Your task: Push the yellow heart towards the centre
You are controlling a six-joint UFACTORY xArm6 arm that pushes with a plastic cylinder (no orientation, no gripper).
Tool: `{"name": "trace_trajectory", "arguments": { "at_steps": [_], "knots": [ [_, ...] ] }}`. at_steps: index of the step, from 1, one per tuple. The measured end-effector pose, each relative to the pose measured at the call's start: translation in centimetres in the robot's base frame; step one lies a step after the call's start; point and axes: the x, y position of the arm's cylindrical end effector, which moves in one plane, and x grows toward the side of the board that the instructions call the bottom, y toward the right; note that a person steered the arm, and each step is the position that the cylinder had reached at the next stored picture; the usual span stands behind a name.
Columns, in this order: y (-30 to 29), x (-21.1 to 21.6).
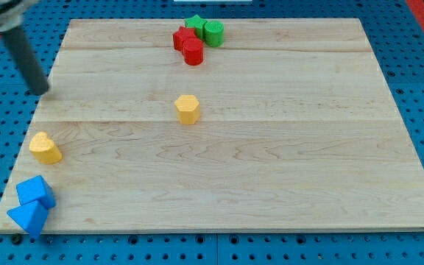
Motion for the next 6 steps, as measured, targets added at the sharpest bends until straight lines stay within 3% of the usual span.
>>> {"name": "trace_trajectory", "arguments": {
  "at_steps": [2,4,5,6],
  "knots": [
    [-0.2,0.6],
    [-0.2,11.5],
    [4.7,12.4],
    [14.8,11.8]
  ]
}}
